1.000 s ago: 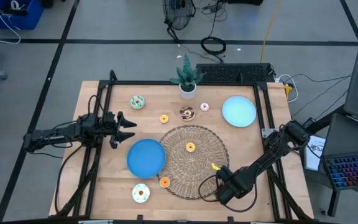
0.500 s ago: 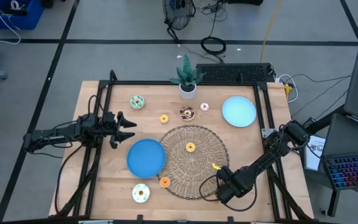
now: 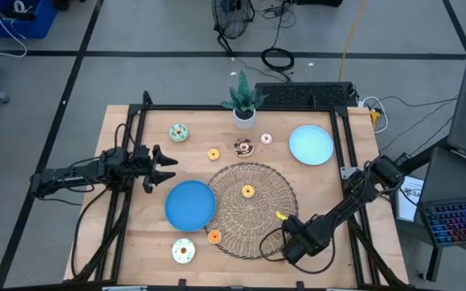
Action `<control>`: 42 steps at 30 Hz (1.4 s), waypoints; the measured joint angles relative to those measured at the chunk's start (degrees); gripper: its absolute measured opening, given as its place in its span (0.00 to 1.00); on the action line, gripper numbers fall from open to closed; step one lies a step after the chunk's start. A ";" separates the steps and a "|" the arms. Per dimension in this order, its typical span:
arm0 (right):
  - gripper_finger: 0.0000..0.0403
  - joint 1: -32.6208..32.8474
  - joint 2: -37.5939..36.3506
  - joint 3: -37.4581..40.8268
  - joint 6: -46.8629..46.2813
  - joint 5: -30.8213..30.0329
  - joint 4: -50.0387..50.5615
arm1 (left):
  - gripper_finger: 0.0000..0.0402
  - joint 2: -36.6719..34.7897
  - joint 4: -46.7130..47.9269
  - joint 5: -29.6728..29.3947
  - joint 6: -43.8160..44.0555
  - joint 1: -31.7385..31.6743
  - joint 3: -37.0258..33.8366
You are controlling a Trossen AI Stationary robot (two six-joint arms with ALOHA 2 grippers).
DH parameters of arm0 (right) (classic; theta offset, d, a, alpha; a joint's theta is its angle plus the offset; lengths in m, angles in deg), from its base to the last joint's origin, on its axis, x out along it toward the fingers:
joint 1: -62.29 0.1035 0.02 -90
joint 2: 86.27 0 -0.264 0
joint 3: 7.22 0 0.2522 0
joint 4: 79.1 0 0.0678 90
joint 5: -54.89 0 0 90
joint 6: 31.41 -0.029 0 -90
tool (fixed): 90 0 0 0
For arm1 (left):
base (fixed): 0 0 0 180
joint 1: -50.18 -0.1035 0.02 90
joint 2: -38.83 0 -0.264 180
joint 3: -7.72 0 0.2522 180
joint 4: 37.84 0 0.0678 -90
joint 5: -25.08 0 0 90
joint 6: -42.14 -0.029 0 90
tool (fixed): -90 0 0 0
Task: Pick & Place donuts
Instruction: Put the small green donut on the light blue plate
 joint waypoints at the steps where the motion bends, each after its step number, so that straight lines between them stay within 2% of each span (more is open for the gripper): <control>1: 0.37 0.00 -0.52 0.02 0.36 -0.80 0.33 | 0.64 0.00 0.00 0.00 0.00 0.00 0.00; 6: 0.36 0.00 -4.25 0.02 2.42 -7.62 2.89 | 0.64 0.00 0.02 0.00 0.00 0.00 0.00; 19: 0.37 -0.19 -14.77 0.02 10.50 -37.91 10.43 | 0.64 0.00 0.00 0.00 0.00 0.01 0.00; 24: 0.36 -1.14 -16.58 0.02 15.91 -45.97 10.96 | 0.64 0.00 0.00 0.00 0.00 0.00 0.00; 29: 0.37 -3.27 -16.61 0.00 21.34 -50.34 10.96 | 0.64 0.00 0.00 0.00 0.00 0.00 0.00; 34: 0.36 -8.10 -16.62 0.00 26.28 -51.84 10.46 | 0.64 0.00 0.00 0.00 0.00 0.00 0.00; 42: 0.37 -21.55 -16.60 0.00 48.04 -51.52 -0.77 | 0.64 0.00 0.00 0.00 0.00 0.01 0.00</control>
